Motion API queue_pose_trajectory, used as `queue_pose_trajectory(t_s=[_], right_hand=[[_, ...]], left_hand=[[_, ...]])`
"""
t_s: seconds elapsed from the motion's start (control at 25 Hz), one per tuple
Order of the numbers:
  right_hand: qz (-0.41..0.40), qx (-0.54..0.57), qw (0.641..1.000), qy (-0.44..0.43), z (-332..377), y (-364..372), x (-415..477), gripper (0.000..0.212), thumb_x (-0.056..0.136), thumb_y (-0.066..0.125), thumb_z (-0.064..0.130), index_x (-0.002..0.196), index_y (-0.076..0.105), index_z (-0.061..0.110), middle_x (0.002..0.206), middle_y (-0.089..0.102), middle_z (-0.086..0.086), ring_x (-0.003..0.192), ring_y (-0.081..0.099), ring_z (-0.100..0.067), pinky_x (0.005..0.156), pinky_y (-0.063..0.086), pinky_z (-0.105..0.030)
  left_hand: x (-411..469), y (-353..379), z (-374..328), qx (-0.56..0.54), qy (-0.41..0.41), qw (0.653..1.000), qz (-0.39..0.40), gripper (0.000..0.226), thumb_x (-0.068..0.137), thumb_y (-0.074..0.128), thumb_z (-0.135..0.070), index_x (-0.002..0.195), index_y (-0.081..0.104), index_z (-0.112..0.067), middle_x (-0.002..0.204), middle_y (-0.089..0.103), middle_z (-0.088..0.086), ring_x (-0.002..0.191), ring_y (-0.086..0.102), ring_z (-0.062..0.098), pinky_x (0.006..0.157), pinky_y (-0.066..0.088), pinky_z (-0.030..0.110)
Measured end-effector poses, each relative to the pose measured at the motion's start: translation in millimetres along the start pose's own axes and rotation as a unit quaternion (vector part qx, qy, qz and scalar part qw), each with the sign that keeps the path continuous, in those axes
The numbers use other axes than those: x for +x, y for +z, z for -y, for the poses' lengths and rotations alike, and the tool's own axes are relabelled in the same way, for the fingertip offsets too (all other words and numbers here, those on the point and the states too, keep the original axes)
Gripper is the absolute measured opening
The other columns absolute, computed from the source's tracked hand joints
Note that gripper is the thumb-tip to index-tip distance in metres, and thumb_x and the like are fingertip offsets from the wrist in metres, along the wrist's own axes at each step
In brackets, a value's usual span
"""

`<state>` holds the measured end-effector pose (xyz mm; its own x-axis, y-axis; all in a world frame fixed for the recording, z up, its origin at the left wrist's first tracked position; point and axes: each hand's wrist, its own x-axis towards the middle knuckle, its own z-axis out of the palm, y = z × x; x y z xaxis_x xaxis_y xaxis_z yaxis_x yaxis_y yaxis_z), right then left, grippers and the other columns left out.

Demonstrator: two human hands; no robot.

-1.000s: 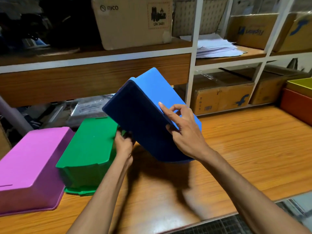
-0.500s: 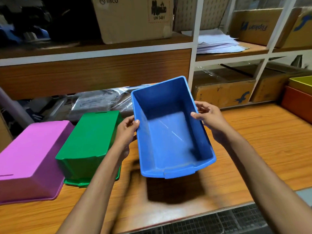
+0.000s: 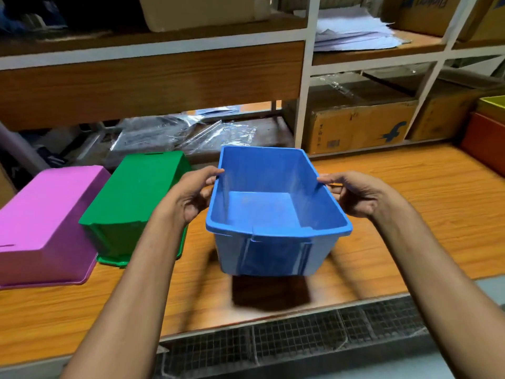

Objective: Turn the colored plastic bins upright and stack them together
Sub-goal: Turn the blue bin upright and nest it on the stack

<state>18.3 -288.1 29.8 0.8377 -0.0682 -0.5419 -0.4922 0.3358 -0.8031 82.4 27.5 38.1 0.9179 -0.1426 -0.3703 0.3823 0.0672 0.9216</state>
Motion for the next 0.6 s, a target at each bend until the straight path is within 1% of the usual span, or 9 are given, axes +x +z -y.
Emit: queue_pose_trajectory(t_s=[0.04, 0.08, 0.16, 0.2, 0.24, 0.32, 0.44, 0.52, 0.6], right_hand=[[-0.001, 0.013, 1.000, 0.006, -4.7, -3.9, -5.5, 0.034, 0.094, 0.064, 0.007, 0.128, 0.064, 0.012, 0.121, 0.067, -0.014, 0.100, 0.068, -0.024, 0.104, 0.050, -0.042], [0.005, 0.015, 1.000, 0.007, -8.6, -7.2, -12.5, 0.035, 0.094, 0.065, 0.009, 0.128, 0.065, 0.012, 0.126, 0.066, -0.015, 0.104, 0.067, -0.025, 0.109, 0.048, -0.044], [0.021, 0.014, 1.000, -0.010, -16.6, -12.1, -31.5, 0.040, 0.093, 0.065, 0.011, 0.133, 0.067, 0.016, 0.132, 0.065, -0.015, 0.110, 0.064, -0.026, 0.116, 0.042, -0.045], [0.027, 0.007, 0.999, -0.028, -21.3, -13.3, -43.3, 0.041, 0.094, 0.064, 0.011, 0.133, 0.068, 0.022, 0.132, 0.066, -0.011, 0.108, 0.064, -0.023, 0.114, 0.045, -0.043], [0.026, -0.003, 0.998, -0.054, -27.6, -15.6, -56.8, 0.042, 0.094, 0.063, 0.011, 0.133, 0.068, 0.028, 0.132, 0.066, -0.009, 0.103, 0.066, -0.020, 0.106, 0.051, -0.040], [0.018, -0.006, 0.995, -0.099, -42.3, -19.9, -85.4, 0.047, 0.096, 0.060, 0.004, 0.133, 0.064, 0.031, 0.127, 0.070, -0.005, 0.089, 0.072, -0.013, 0.081, 0.061, -0.031], [0.001, -0.006, 0.985, -0.170, -68.8, -25.6, -136.3, 0.058, 0.095, 0.056, -0.007, 0.140, 0.060, 0.029, 0.124, 0.068, -0.006, 0.083, 0.074, -0.008, 0.068, 0.063, -0.024], [-0.007, -0.019, 0.978, -0.209, -94.0, -30.7, -169.1, 0.065, 0.092, 0.056, -0.012, 0.143, 0.057, 0.028, 0.123, 0.066, -0.008, 0.089, 0.073, -0.008, 0.068, 0.062, -0.022], [-0.039, -0.025, 0.967, -0.249, -124.4, -40.1, -198.2, 0.072, 0.090, 0.059, -0.014, 0.145, 0.056, 0.031, 0.129, 0.064, -0.009, 0.110, 0.068, -0.014, 0.087, 0.061, -0.028]], left_hand=[[-7.1, 0.3, 2.6, 0.008, -0.003, 1.000, 0.019, 0.012, 0.093, 0.064, -0.016, 0.103, 0.070, -0.013, 0.088, 0.062, 0.002, 0.067, 0.065, 0.017, 0.069, 0.059, 0.029], [-14.7, 0.9, 5.0, 0.022, -0.001, 0.999, 0.040, 0.019, 0.094, 0.062, -0.014, 0.110, 0.072, -0.012, 0.095, 0.068, 0.004, 0.070, 0.069, 0.017, 0.075, 0.061, 0.031], [-27.6, 0.1, 9.2, 0.059, 0.012, 0.994, 0.091, 0.033, 0.094, 0.063, -0.014, 0.125, 0.072, -0.019, 0.122, 0.072, 0.013, 0.092, 0.065, 0.022, 0.100, 0.052, 0.043], [-34.6, -0.6, 10.2, 0.082, 0.014, 0.990, 0.118, 0.038, 0.094, 0.065, -0.016, 0.129, 0.069, -0.029, 0.132, 0.068, 0.014, 0.100, 0.058, 0.026, 0.103, 0.045, 0.045], [-42.9, -0.3, 10.8, 0.099, 0.015, 0.984, 0.144, 0.043, 0.093, 0.067, -0.017, 0.131, 0.066, -0.038, 0.135, 0.067, 0.012, 0.102, 0.054, 0.027, 0.100, 0.043, 0.045], [-59.6, -0.7, 13.6, 0.109, 0.025, 0.979, 0.173, 0.050, 0.095, 0.069, -0.017, 0.131, 0.060, -0.050, 0.125, 0.072, 0.005, 0.100, 0.059, 0.023, 0.089, 0.047, 0.041], [-85.1, 1.7, 27.2, 0.117, 0.079, 0.972, 0.189, 0.049, 0.095, 0.070, -0.014, 0.133, 0.058, -0.042, 0.100, 0.059, 0.003, 0.091, 0.063, 0.014, 0.068, 0.053, 0.032], [-96.2, 8.5, 43.5, 0.108, 0.112, 0.967, 0.204, 0.041, 0.096, 0.068, -0.013, 0.131, 0.058, -0.031, 0.103, 0.057, 0.002, 0.090, 0.063, 0.010, 0.068, 0.054, 0.030], [-107.6, 19.8, 63.2, 0.094, 0.130, 0.962, 0.223, 0.033, 0.097, 0.066, -0.010, 0.124, 0.059, -0.028, 0.102, 0.059, -0.004, 0.087, 0.064, 0.000, 0.072, 0.054, 0.028]])
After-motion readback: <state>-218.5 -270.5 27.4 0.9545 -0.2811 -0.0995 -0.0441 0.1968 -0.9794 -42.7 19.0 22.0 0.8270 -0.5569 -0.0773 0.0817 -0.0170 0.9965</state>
